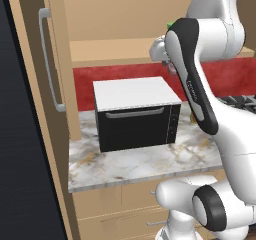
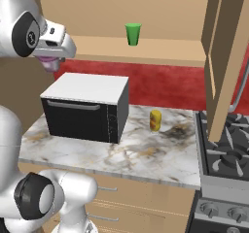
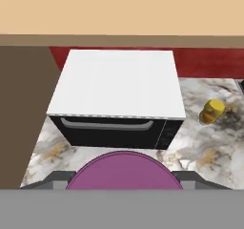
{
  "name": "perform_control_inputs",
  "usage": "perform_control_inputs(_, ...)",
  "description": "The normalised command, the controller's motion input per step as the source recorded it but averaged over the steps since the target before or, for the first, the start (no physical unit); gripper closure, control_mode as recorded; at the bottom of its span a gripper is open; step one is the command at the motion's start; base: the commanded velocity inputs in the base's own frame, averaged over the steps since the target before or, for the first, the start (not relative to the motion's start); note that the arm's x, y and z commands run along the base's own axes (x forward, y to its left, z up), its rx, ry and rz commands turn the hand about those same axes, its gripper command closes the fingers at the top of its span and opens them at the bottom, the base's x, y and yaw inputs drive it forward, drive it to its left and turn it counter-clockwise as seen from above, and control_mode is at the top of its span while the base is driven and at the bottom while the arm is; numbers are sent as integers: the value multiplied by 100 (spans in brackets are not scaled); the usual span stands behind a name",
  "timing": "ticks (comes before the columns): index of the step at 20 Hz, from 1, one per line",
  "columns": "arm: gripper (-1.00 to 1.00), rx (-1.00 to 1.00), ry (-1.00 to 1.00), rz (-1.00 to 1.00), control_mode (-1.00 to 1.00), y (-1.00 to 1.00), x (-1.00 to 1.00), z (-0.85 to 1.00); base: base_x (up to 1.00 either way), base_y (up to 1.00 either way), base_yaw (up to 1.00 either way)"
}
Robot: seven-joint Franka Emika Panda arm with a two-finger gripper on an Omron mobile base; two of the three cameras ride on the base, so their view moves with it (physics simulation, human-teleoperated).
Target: Pick the jam and cereal from the counter and place them in the cabinets closest to them.
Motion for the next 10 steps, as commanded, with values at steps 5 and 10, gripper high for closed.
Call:
perform_control_inputs(5, 100, 0, -10, 0, -100, 0, 0, 2, 0, 0, 0)
perform_control_inputs(10, 100, 0, -18, 0, -100, 0, 3, 3, 0, 0, 0)
